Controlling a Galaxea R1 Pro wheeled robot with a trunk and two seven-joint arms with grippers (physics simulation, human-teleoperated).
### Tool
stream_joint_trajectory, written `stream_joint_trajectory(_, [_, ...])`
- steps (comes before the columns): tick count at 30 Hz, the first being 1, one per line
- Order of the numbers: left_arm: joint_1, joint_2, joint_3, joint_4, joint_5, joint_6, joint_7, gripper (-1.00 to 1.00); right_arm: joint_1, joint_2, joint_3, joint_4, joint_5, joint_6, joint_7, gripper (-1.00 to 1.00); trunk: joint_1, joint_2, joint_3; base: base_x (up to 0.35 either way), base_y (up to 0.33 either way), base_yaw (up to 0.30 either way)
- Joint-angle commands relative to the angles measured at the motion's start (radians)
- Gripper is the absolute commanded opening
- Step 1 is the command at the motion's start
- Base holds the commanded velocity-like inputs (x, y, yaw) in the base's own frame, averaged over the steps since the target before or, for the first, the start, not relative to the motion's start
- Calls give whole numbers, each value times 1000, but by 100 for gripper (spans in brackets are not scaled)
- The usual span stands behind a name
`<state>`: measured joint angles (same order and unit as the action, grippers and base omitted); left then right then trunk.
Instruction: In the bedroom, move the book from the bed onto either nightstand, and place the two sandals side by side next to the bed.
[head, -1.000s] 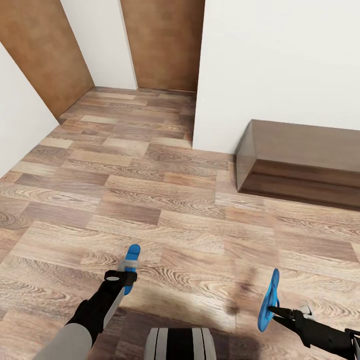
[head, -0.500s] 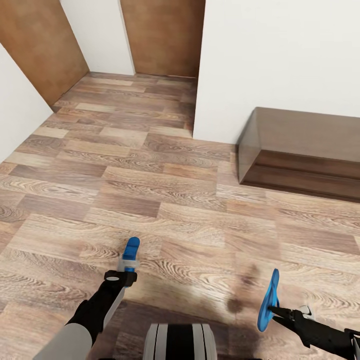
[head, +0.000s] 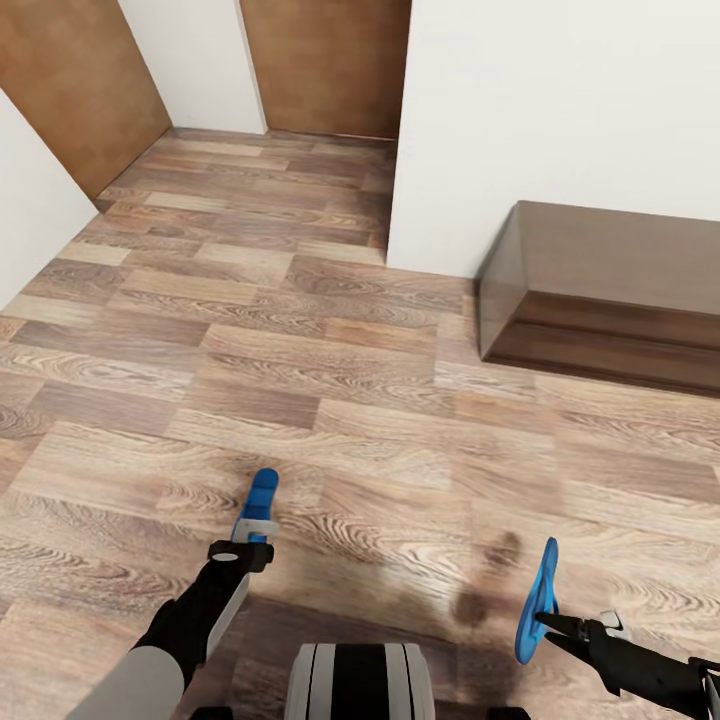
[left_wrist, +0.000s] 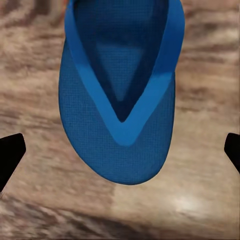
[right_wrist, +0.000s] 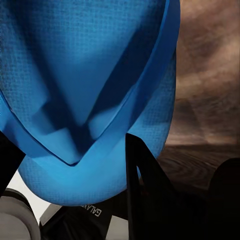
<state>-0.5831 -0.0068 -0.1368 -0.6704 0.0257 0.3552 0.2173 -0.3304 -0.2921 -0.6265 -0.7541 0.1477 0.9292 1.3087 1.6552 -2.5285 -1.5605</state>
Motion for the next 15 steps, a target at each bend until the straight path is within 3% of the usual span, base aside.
stream_joint_trajectory(1, [0, 1, -4, -1, 3, 5, 7, 100, -1, 1, -4, -1, 10, 8, 9, -100, 0, 0, -1, 224, 0, 0])
stream_joint_trajectory(8, [0, 2, -4, -1, 3, -10, 7, 100, -1, 2, -4, -1, 10, 8, 9, -100, 0, 0, -1, 102, 0, 0])
stream_joint_trajectory(15, [0, 2, -4, -1, 3, -12, 7, 100, -1, 2, -3, -1, 10, 8, 9, -100, 0, 0, -1, 301, 0, 0])
